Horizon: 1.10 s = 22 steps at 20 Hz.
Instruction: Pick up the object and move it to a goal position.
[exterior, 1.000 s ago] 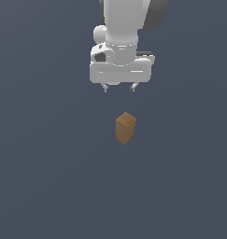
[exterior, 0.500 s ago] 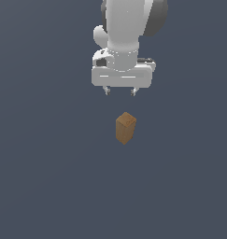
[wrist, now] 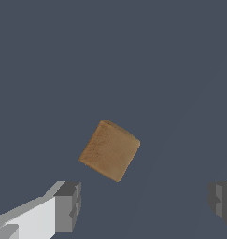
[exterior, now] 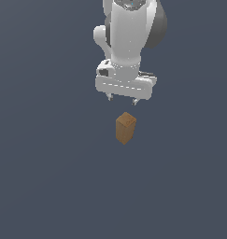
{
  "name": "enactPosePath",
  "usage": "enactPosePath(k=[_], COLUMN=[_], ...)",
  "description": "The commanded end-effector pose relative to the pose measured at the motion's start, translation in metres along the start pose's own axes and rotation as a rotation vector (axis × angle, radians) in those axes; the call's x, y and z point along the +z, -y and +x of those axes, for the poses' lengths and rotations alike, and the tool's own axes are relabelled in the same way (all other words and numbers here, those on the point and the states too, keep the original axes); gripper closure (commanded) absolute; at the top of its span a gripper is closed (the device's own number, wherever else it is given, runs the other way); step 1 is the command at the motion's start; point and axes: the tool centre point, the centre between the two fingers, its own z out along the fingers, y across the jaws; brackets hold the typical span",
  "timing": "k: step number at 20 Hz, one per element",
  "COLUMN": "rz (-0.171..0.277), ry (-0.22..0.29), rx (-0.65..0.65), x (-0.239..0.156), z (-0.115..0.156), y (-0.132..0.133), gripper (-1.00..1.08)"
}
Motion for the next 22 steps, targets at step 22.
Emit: enactPosePath(k=[22], rz=[-0.009], ry=[0.008], rx=[0.473], x=[0.077], z=[0.000], y=[0.023], gripper=[-0.92])
